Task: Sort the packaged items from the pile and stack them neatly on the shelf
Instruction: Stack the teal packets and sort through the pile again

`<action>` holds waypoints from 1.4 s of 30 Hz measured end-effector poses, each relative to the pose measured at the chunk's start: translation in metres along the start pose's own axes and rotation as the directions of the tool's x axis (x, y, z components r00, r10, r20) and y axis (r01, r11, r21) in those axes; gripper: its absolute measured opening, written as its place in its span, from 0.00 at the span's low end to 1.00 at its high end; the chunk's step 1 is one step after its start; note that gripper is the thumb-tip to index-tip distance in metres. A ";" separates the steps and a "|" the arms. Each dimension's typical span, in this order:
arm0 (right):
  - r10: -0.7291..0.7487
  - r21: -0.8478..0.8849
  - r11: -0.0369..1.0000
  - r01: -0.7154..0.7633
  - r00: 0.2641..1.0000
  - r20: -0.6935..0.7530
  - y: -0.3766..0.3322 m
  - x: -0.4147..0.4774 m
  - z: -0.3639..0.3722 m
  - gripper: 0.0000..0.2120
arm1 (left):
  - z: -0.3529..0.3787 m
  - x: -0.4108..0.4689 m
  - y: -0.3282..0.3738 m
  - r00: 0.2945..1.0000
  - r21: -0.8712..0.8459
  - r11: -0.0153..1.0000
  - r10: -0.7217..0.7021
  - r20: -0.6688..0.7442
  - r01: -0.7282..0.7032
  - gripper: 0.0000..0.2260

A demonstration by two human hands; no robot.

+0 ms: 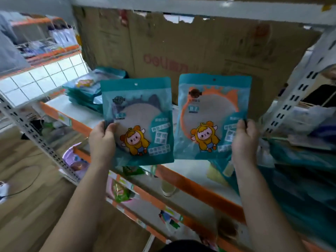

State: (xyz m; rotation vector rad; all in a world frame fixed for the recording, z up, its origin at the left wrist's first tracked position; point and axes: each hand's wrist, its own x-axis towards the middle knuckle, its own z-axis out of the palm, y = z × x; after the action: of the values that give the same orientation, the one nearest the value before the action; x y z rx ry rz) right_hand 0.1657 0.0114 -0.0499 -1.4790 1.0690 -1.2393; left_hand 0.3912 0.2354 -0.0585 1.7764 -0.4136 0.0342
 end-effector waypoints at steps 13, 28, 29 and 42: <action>0.177 0.215 0.962 -0.170 0.984 -0.014 -0.005 -0.001 0.149 0.10 | -0.053 0.191 -0.049 0.986 -0.101 0.990 -0.087 0.145 0.102 0.08; 0.212 0.248 0.957 -0.149 0.944 -0.252 -0.041 -0.061 0.290 0.10 | -0.078 0.443 -0.084 0.837 0.169 0.972 -0.228 0.498 0.164 0.09; 0.213 0.255 0.956 -0.147 0.942 -0.259 -0.042 -0.065 0.293 0.10 | -0.075 0.445 -0.086 0.807 0.182 0.969 -0.242 0.539 0.169 0.12; 0.273 0.249 0.949 -0.194 0.901 -0.338 -0.041 -0.090 0.305 0.08 | -0.051 0.454 -0.105 0.827 0.349 0.922 -0.062 0.558 -0.166 0.24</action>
State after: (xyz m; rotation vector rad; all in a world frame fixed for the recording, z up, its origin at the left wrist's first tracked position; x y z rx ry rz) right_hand 0.4594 0.1403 -0.0562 -0.9428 1.2764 -1.4385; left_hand 0.8565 0.1868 -0.0343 2.1536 -0.9378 -0.4090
